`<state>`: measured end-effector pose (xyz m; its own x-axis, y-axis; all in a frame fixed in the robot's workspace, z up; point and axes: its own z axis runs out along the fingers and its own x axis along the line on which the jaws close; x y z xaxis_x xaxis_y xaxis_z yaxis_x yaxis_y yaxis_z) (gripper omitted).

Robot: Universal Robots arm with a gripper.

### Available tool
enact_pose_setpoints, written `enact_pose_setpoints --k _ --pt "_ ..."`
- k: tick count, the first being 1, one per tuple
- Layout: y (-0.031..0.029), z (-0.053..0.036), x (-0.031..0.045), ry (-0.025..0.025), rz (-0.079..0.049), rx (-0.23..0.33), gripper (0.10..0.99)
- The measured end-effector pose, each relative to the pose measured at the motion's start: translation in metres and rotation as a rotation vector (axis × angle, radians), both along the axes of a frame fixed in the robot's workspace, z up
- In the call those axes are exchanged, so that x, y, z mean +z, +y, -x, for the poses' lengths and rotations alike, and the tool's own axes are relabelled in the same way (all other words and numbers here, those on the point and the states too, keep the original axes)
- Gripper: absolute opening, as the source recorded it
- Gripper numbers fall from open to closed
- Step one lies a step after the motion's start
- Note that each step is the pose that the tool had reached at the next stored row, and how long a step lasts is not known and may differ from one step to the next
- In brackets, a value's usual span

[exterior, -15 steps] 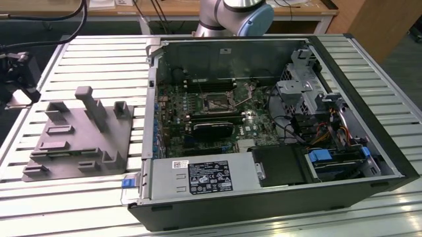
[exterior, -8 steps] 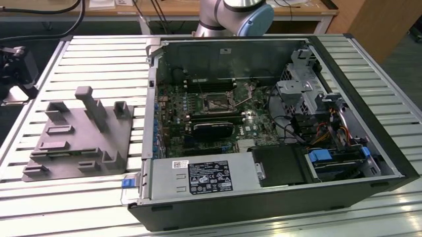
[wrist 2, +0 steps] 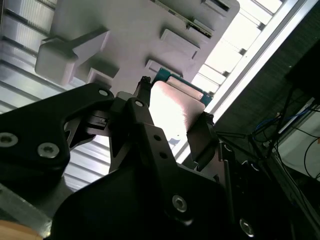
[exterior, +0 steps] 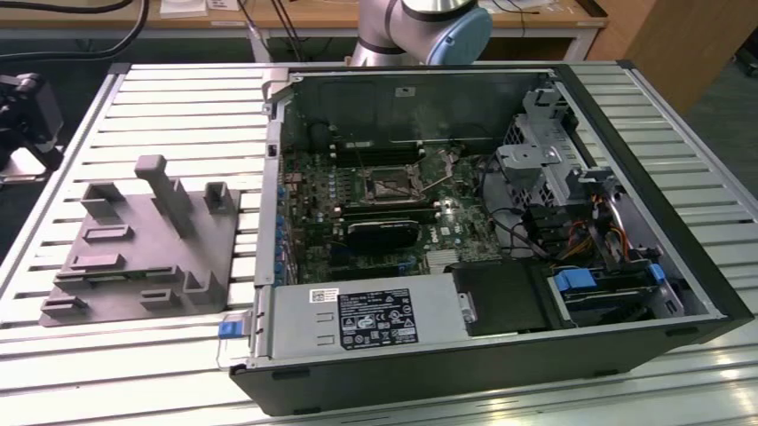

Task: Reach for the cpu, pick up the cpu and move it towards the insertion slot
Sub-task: 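Pick up the cpu and move it towards the insertion slot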

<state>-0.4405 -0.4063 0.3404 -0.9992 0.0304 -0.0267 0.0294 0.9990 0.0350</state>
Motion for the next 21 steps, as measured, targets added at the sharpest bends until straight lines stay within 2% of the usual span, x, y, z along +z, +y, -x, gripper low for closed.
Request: enact_pose_setpoints --k 21 --pt "0.0 0.0 0.0239 -0.0038 0.0 0.0 0.541"
